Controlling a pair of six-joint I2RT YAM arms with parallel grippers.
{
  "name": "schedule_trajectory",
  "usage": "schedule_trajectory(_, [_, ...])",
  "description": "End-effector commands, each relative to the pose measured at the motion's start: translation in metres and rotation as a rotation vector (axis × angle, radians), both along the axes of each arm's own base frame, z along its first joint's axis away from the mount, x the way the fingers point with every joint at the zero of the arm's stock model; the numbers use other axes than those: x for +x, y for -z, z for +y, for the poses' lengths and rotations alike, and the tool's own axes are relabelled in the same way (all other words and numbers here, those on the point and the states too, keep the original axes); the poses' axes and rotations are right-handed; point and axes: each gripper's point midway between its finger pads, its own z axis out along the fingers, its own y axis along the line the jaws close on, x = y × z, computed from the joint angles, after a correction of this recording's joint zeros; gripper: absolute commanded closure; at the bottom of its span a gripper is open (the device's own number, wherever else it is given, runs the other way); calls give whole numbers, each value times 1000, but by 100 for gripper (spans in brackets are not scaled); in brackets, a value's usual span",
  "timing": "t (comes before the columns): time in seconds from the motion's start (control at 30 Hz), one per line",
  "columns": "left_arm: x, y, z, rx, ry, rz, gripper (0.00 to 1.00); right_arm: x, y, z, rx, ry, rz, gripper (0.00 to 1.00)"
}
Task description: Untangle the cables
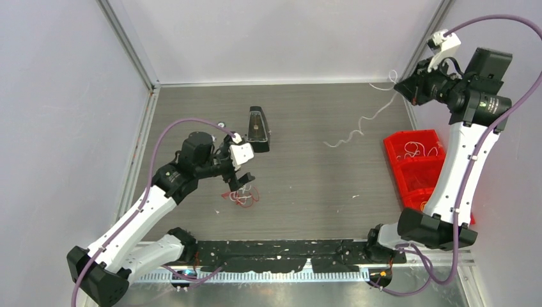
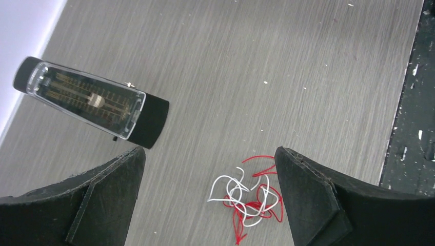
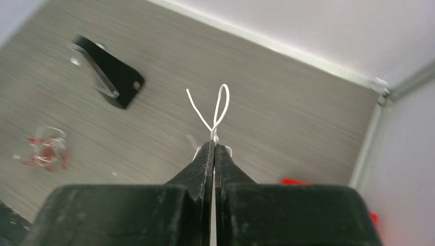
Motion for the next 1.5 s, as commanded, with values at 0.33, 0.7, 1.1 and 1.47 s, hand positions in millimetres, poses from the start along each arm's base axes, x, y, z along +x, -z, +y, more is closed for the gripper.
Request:
schedule_trajectory(0.33, [0, -6, 3, -33, -57, 53, 0, -7, 17, -125, -346, 245, 48, 95])
schedule_trajectory(0.7, [2, -8, 0, -39, -64, 65, 0, 9, 20, -172, -421, 316, 37, 95])
schedule_trajectory(1.1, [5, -9, 1, -27, -72, 67, 1, 37, 126, -216, -508, 282, 221, 95])
schedule_trajectory(1.47, [7, -7, 3, -12, -86, 72, 1, 54, 232, -217, -602, 196, 345, 95])
